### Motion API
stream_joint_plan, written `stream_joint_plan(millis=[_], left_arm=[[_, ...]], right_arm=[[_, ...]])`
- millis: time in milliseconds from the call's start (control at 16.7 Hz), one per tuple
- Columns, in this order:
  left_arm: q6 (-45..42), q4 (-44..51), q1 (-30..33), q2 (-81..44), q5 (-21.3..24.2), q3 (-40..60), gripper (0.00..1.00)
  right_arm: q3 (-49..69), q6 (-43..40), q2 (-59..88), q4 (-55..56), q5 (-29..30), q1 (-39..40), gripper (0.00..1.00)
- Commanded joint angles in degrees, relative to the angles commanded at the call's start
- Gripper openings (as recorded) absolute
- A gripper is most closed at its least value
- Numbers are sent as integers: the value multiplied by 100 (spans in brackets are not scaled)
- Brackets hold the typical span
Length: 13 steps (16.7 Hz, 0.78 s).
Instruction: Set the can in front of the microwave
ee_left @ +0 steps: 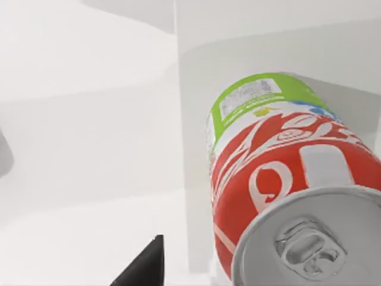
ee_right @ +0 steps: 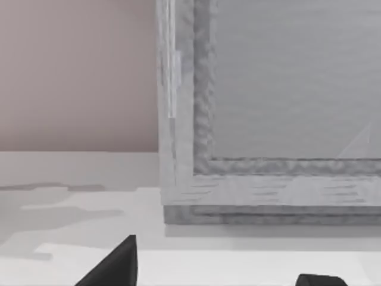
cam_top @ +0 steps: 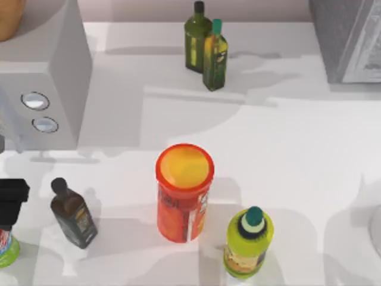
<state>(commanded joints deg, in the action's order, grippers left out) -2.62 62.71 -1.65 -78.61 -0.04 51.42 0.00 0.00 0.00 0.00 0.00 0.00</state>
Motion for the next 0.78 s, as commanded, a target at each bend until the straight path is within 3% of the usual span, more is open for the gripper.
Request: stream_joint_plan(millis=[480, 780], left_arm=[[-4, 22, 6, 1, -2, 24, 100], [10, 773, 13, 82, -5, 636, 100]], right_arm=[[0, 0, 0, 0, 0, 0, 100], [0, 0, 0, 0, 0, 0, 100]])
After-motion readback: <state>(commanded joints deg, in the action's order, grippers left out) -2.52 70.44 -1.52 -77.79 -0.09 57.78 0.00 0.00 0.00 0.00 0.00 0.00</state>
